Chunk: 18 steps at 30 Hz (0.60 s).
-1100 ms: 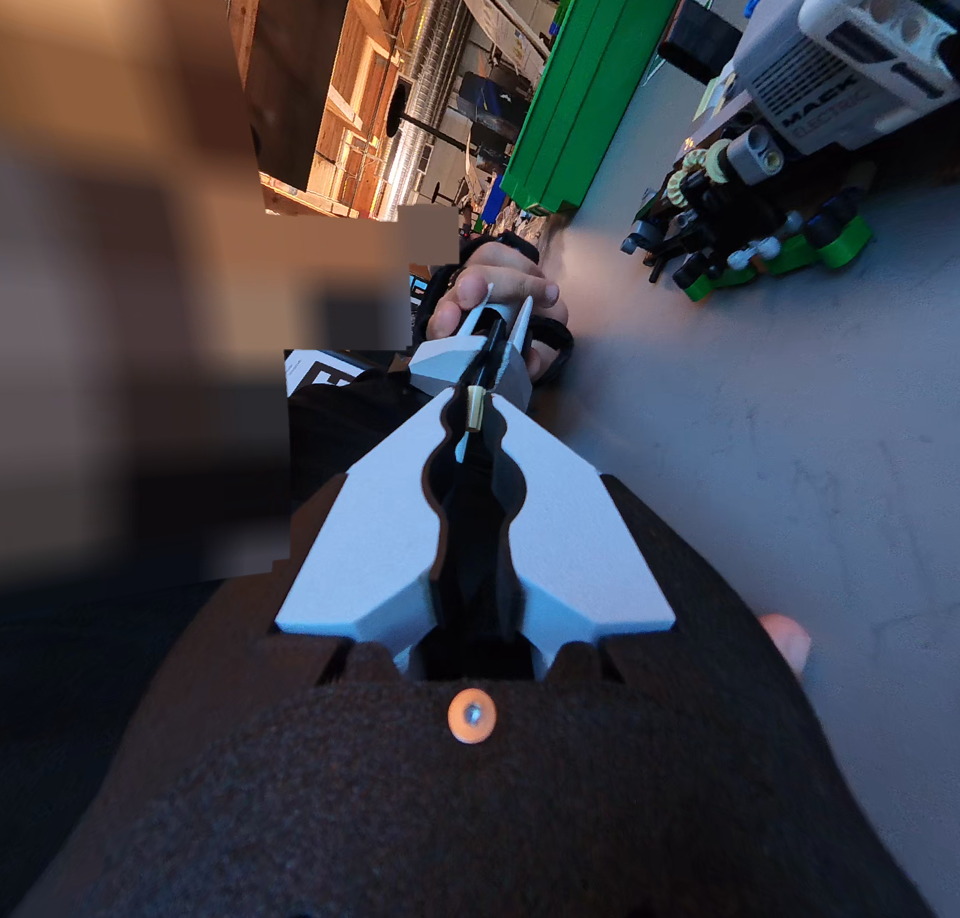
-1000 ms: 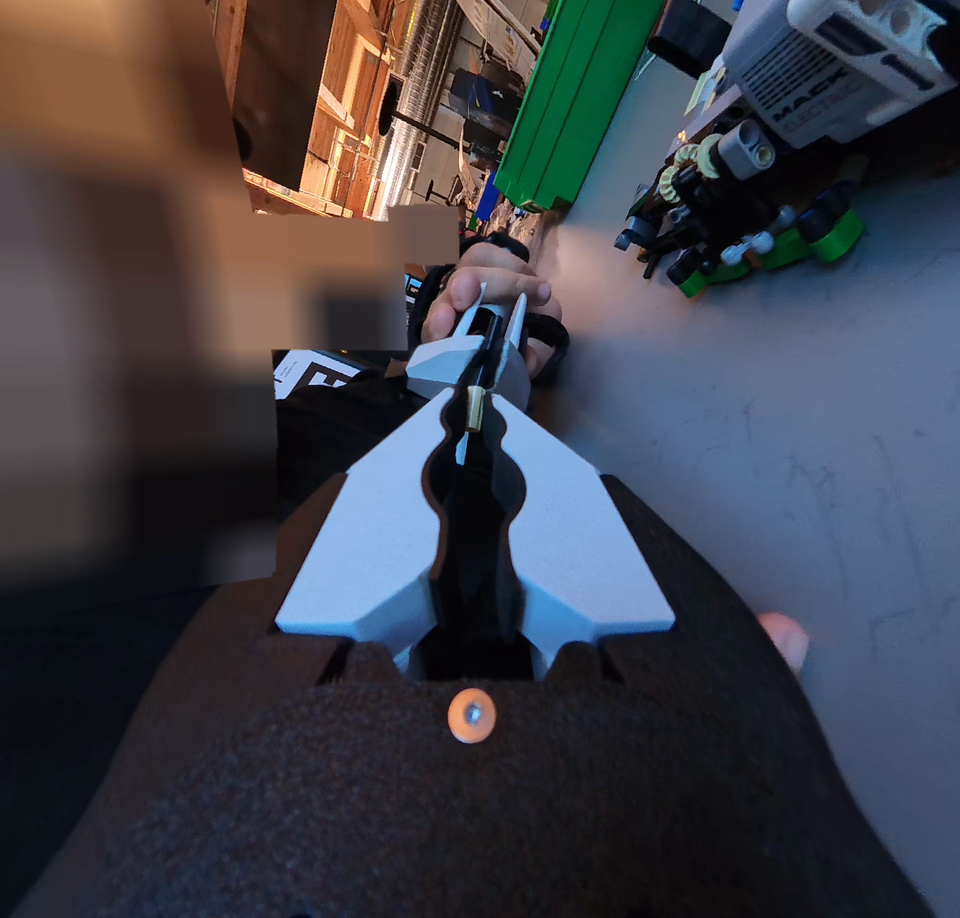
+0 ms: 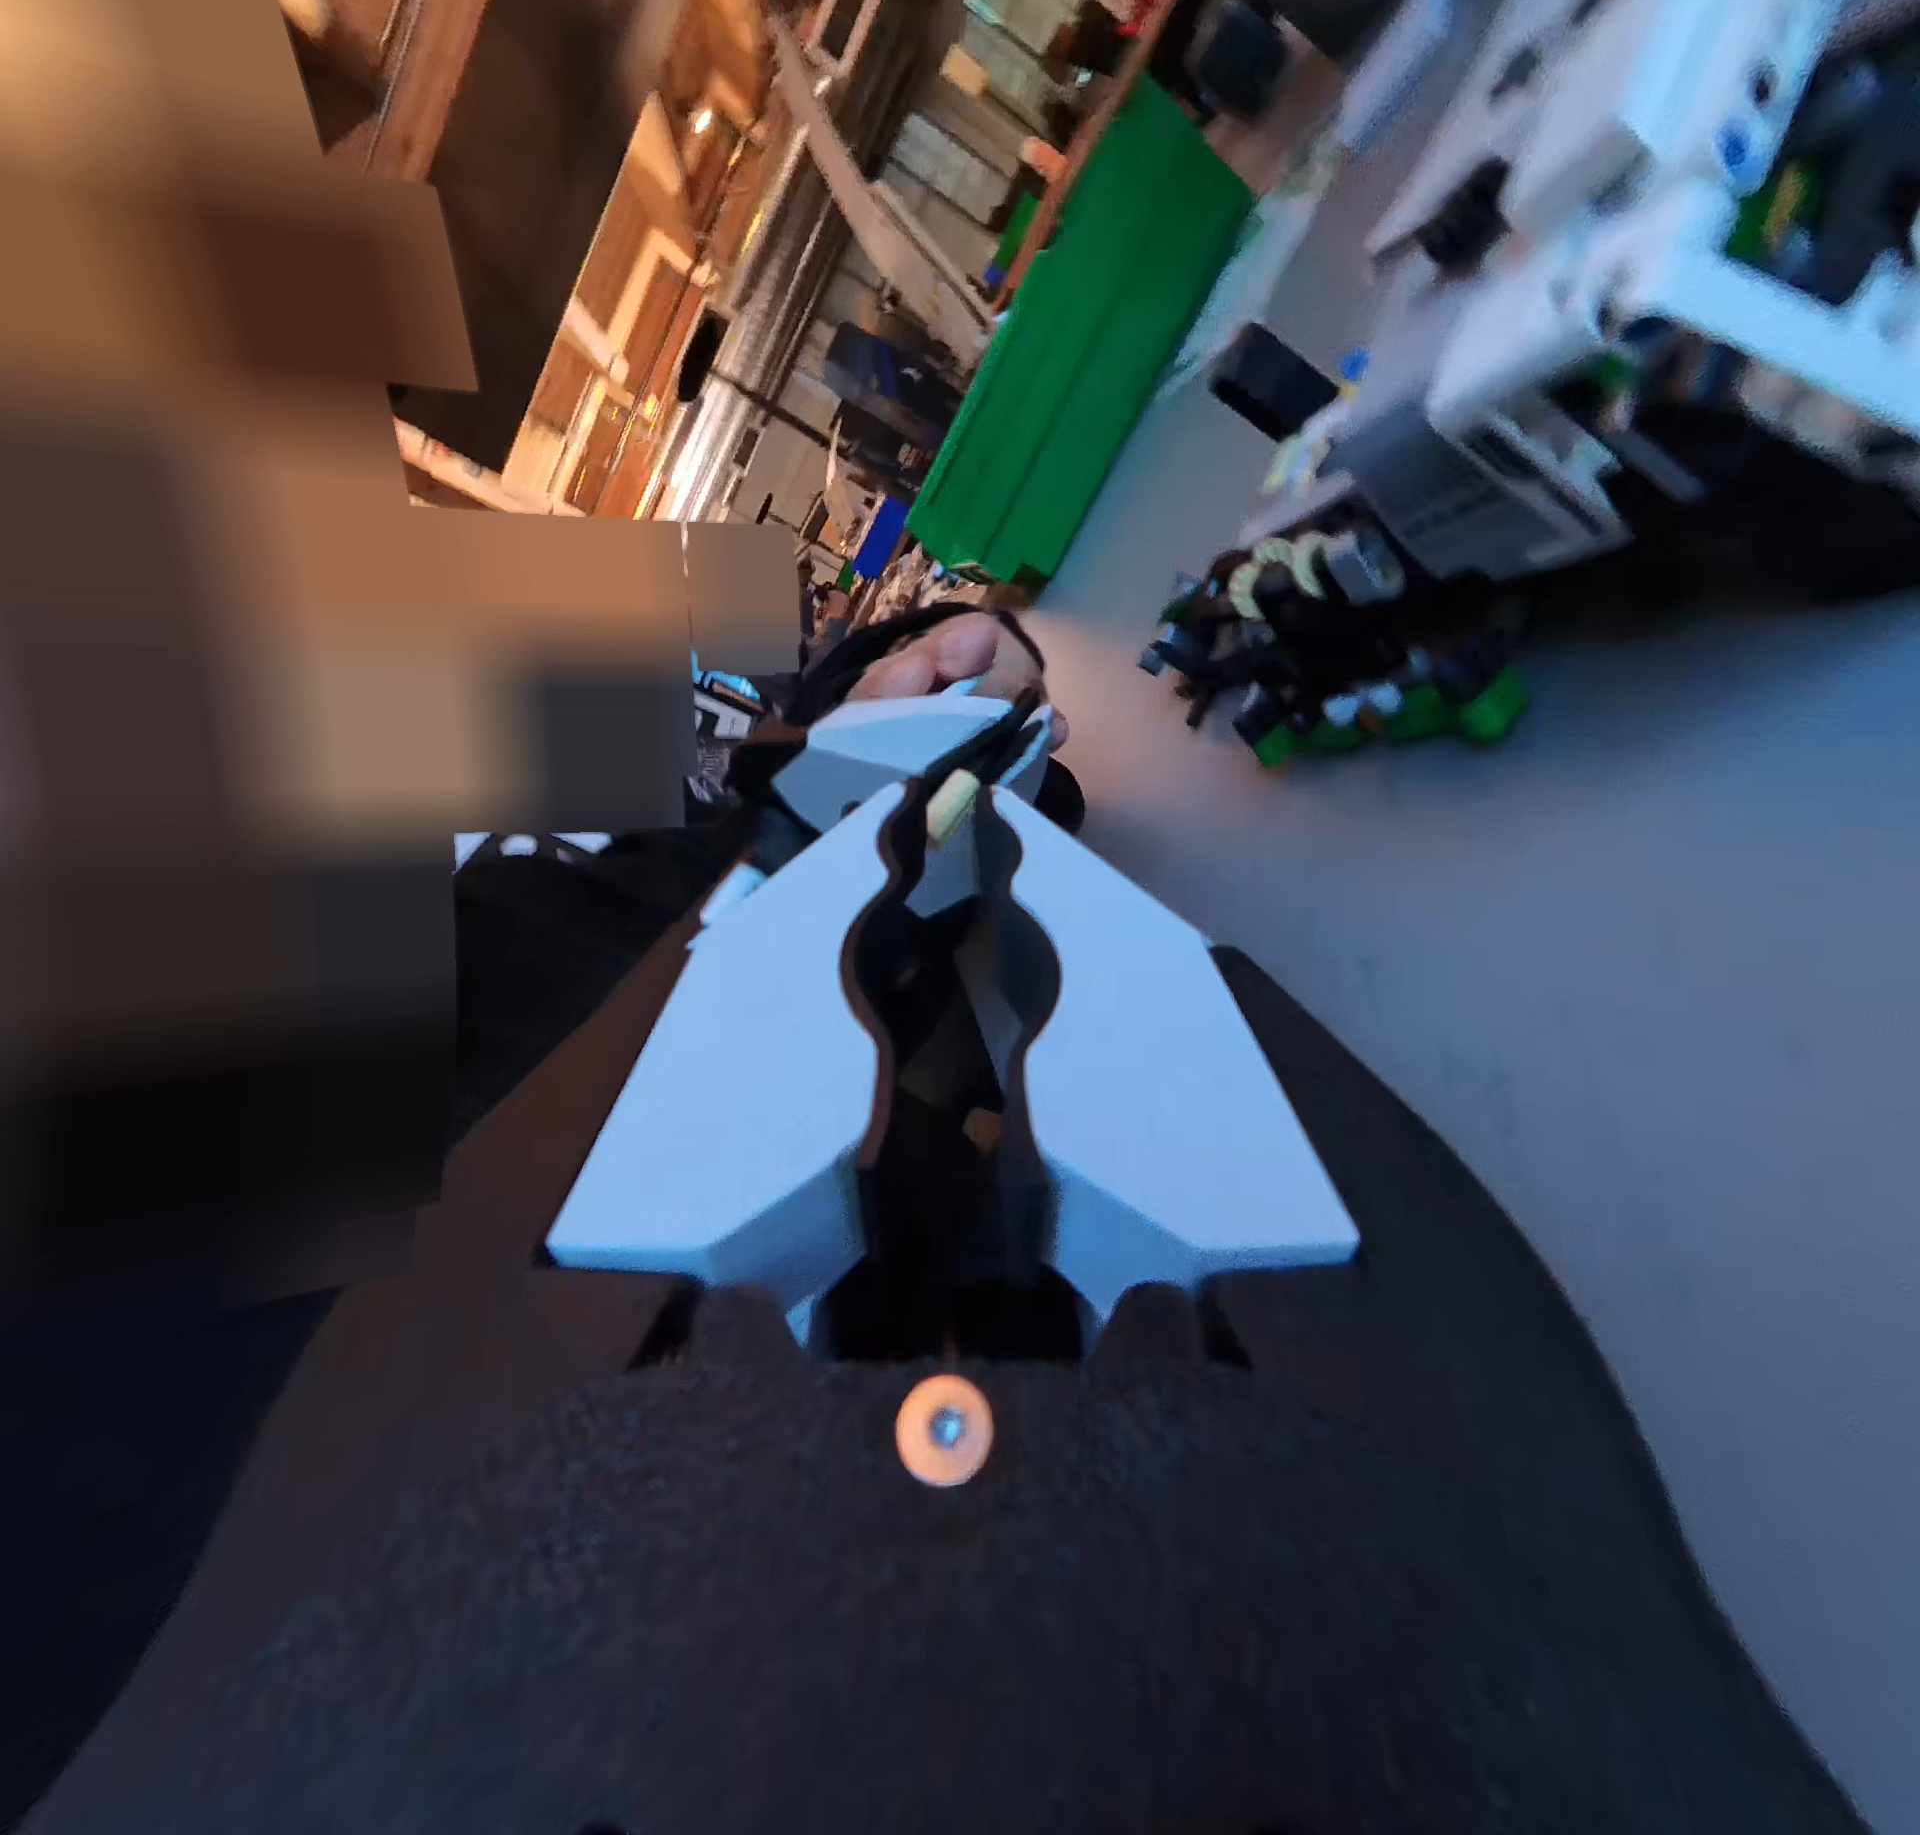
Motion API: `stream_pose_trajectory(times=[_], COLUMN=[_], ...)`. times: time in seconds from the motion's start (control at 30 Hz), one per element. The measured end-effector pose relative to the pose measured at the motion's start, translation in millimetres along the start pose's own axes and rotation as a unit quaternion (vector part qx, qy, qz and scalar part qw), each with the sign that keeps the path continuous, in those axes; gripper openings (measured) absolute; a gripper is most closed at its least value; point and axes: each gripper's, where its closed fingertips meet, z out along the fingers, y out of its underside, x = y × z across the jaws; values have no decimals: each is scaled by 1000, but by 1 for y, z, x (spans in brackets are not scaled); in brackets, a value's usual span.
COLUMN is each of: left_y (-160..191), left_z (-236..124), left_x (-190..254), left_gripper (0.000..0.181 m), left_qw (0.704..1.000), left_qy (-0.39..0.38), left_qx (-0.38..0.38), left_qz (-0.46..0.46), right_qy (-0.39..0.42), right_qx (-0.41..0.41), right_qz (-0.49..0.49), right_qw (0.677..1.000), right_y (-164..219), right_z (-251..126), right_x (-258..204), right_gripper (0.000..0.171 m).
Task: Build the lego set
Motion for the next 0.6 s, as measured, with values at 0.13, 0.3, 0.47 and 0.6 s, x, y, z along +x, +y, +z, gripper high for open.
stream_pose_trajectory(times=[0.13, 0.3, 0.47, 0.6], left_y=[-17, -31, -33, -33], left_z=[-10, -16, -17, -17], left_x=[-6, 1, 3, 3], left_gripper=[0, 0, 0, 0], left_qw=[995, 990, 990, 990], left_qy=[11, 27, 30, 32], left_qx=[85, 129, 132, 133], left_qz=[-46, -42, -33, -38], right_qy=[-33, -110, -134, -140], right_qx=[-72, -147, -155, -161], right_qz=[-192, -280, -274, -271], right_qw=[978, 942, 940, 939], right_y=[8, 28, 32, 33], right_z=[-8, 4, 12, 12], right_x=[-7, -17, -17, -17], right_gripper=[50, 71, 52, 42])
